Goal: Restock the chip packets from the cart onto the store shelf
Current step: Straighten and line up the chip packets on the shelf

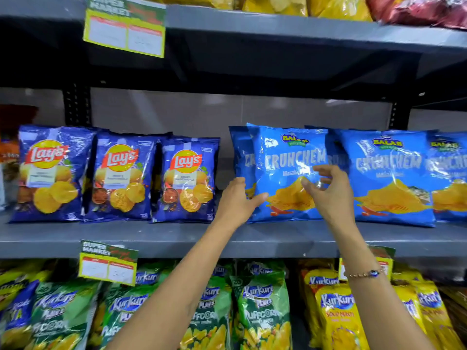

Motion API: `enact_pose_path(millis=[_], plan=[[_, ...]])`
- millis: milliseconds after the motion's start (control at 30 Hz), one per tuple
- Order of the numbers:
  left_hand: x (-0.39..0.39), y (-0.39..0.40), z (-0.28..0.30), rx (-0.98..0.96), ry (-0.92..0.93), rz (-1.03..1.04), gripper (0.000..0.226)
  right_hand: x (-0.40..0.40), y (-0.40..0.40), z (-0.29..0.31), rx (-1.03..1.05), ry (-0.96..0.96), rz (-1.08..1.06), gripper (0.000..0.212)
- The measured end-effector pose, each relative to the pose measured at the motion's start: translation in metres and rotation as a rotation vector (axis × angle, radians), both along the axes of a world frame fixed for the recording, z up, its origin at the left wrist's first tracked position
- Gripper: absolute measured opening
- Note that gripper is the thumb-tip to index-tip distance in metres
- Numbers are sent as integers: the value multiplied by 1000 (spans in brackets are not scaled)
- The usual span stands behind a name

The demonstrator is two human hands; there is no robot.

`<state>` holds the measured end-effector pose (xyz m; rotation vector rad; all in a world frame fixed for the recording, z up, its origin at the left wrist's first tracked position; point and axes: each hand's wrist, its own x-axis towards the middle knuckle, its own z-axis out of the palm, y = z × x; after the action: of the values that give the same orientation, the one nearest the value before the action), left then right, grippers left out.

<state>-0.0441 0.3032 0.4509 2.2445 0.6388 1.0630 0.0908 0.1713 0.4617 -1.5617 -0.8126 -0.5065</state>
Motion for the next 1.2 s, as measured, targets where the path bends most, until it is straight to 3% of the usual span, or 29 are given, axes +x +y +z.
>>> enact_pose_path(millis=[67,200,800,1133,1200], plan=[[11,-3,0,-25,87,-13,69,22,-8,-2,-100,51,-20,55],[26,-7,-7,-46,194,-7,70,50,-11,-13,-296,295,232,85],[12,4,-8,-32,81,75,55,46,7,-24,-225,265,365,77],[12,11,-15,-138,91,60,49,42,7,-27,-293,252,356,79],[10,8,-15,-80,85,94,54,42,4,-27,-309,244,340,84]])
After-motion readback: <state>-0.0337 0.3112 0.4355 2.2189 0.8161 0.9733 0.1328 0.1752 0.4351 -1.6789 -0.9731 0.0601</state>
